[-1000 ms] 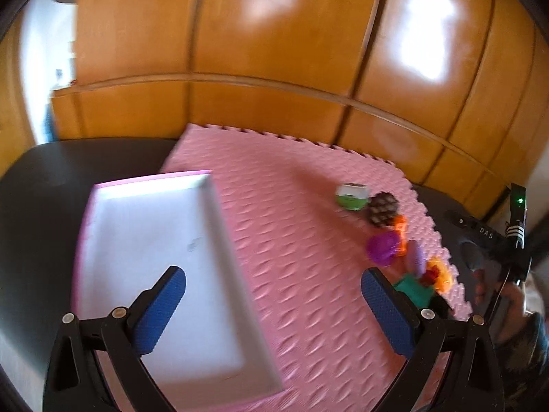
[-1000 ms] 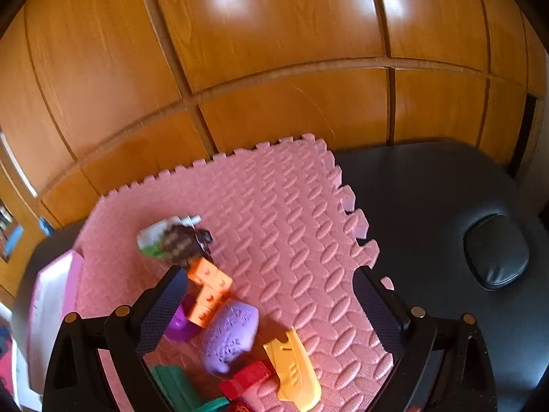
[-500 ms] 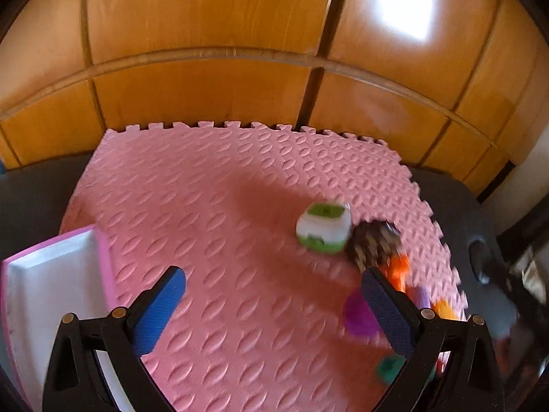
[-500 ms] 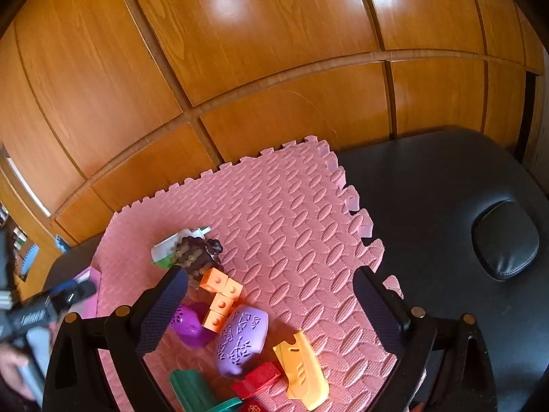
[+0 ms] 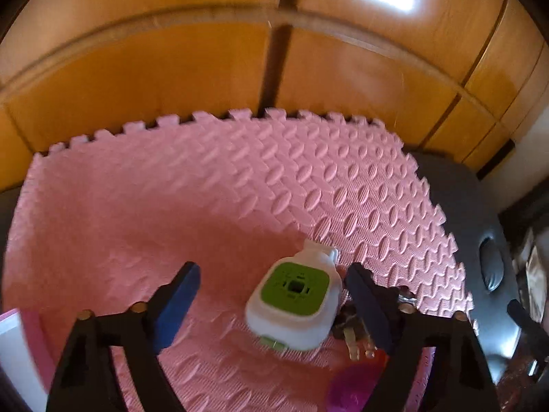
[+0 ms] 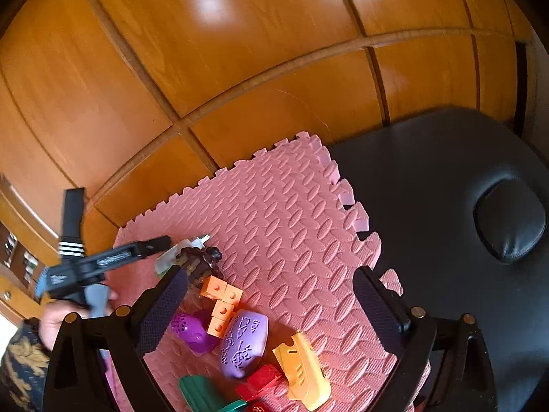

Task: Organize rigid objects
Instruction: 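Grasp the white-and-green plug device with the left tool while the right tool approaches the toys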

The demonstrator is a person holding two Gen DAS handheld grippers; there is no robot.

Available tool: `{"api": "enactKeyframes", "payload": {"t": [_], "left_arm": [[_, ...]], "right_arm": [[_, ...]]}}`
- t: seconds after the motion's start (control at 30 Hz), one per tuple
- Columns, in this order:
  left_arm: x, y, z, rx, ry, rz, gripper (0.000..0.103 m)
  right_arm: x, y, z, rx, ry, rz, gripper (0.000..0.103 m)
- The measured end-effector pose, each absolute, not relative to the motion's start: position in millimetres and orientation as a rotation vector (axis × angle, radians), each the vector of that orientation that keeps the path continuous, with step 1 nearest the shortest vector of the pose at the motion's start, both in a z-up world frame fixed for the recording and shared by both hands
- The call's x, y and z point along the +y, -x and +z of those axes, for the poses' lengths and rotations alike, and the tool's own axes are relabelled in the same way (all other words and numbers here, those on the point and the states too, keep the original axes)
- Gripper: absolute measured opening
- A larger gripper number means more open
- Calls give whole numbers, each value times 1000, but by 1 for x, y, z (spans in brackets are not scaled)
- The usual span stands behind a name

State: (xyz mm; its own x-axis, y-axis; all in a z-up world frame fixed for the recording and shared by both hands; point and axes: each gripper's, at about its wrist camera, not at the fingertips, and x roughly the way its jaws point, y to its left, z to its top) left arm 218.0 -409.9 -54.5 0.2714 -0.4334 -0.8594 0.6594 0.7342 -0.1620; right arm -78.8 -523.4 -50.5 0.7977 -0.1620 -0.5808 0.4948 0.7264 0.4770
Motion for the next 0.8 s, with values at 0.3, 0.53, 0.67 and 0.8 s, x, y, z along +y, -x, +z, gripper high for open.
{"api": "enactKeyframes", "payload": {"t": [0.3, 0.53, 0.67, 0.8], "left_arm": [[-406, -210, -70, 1113, -164, -795, 52], [-353, -174, -71, 1105, -114, -747, 52], [-323, -145, -70, 1104, -104, -726, 52], [-303, -106, -67, 1068, -148, -721, 52]], "right_arm": [[-528, 78, -54, 552, -688, -395, 99], [-529, 77, -59, 575, -686, -416, 99], [-531, 77, -61, 583, -691, -428, 98], [-532, 77, -63, 591, -686, -439, 97]]}}
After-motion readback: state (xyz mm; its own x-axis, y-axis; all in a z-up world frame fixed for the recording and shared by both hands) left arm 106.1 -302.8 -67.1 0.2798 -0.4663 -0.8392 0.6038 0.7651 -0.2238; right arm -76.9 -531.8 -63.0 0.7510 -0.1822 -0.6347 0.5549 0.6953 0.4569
